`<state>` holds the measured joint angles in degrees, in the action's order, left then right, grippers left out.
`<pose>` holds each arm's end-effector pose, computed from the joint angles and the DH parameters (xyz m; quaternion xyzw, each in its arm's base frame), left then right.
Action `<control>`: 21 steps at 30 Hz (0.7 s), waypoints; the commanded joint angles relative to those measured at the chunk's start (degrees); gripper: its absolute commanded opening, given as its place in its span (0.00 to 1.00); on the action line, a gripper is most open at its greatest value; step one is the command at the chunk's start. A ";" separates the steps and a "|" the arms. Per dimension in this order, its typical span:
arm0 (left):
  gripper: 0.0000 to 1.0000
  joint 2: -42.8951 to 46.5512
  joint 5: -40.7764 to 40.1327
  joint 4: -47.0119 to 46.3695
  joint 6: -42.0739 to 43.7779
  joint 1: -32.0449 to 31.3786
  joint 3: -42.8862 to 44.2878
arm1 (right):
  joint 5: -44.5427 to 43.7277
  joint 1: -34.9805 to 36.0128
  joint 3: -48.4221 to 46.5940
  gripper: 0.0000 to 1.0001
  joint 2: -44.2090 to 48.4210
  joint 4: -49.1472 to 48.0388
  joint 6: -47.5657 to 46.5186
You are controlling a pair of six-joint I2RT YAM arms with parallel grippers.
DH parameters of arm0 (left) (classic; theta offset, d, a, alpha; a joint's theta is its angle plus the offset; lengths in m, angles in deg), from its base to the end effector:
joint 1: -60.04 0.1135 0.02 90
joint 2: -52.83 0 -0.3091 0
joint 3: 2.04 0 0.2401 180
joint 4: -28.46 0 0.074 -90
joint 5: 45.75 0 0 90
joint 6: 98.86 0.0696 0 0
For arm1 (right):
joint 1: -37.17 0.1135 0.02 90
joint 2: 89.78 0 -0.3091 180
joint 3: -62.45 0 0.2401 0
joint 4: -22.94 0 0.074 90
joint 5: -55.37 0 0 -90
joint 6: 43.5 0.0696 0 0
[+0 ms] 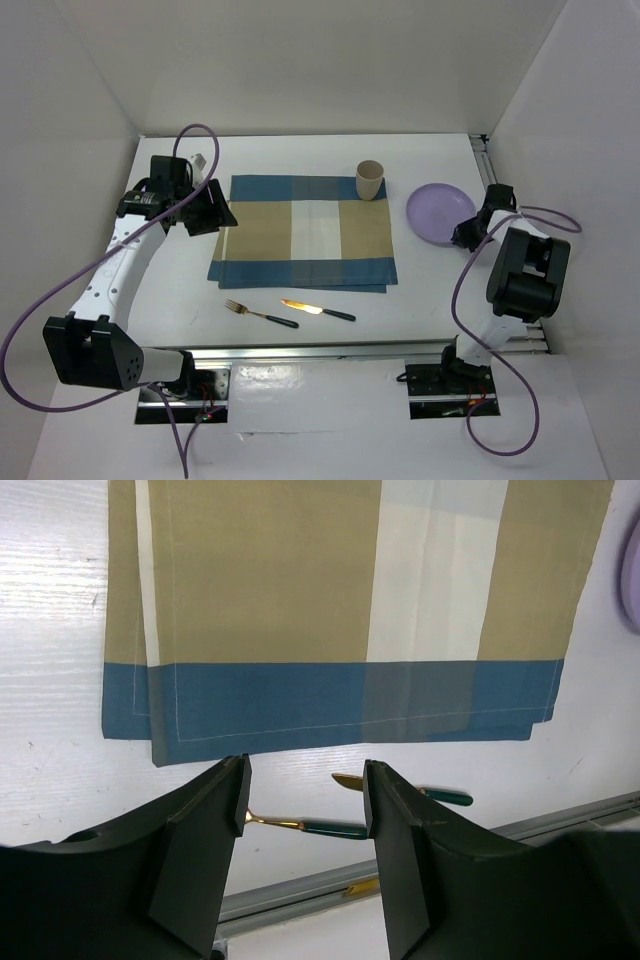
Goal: Set the dinner table for one person
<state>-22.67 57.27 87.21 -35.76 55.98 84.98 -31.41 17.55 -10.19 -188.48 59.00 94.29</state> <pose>0.2724 -0.0351 0.3566 -0.1427 0.9150 -0.1984 0.3210 0.3306 -0.1137 0.1867 0.5327 0.8108 0.0851 0.2269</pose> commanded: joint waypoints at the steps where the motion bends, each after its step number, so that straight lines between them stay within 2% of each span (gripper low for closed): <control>1: 0.65 1.15 0.78 -0.94 1.14 -0.25 1.63 | -5.32 1.59 -0.36 0.00 4.19 0.47 0.46; 9: 0.65 1.15 1.57 -0.33 1.14 -0.25 4.43 | -7.09 3.44 -4.92 0.00 17.56 2.15 -1.38; 13: 0.65 1.15 1.49 -0.33 1.14 -0.25 5.05 | -1.75 8.00 -8.70 0.00 20.91 -1.01 -7.34; 16: 0.65 2.29 -0.09 0.28 -0.17 -0.25 3.48 | 3.89 16.86 -13.71 0.00 18.20 -1.02 -9.98; 17: 0.65 2.29 -0.62 0.29 -1.31 -0.25 3.47 | 3.90 19.94 -15.03 0.00 16.97 -1.02 -10.61; 18: 0.65 2.29 -0.62 1.77 -1.84 -0.25 2.51 | 3.90 26.15 -16.43 0.00 14.09 -0.41 -11.22; 21: 0.64 4.83 -5.87 4.15 -5.61 -0.25 -0.39 | 4.51 35.59 -21.36 0.00 7.24 1.61 -12.98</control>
<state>-21.27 55.80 88.30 -37.77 55.98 86.42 -30.77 45.83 -28.07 -175.80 59.96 85.00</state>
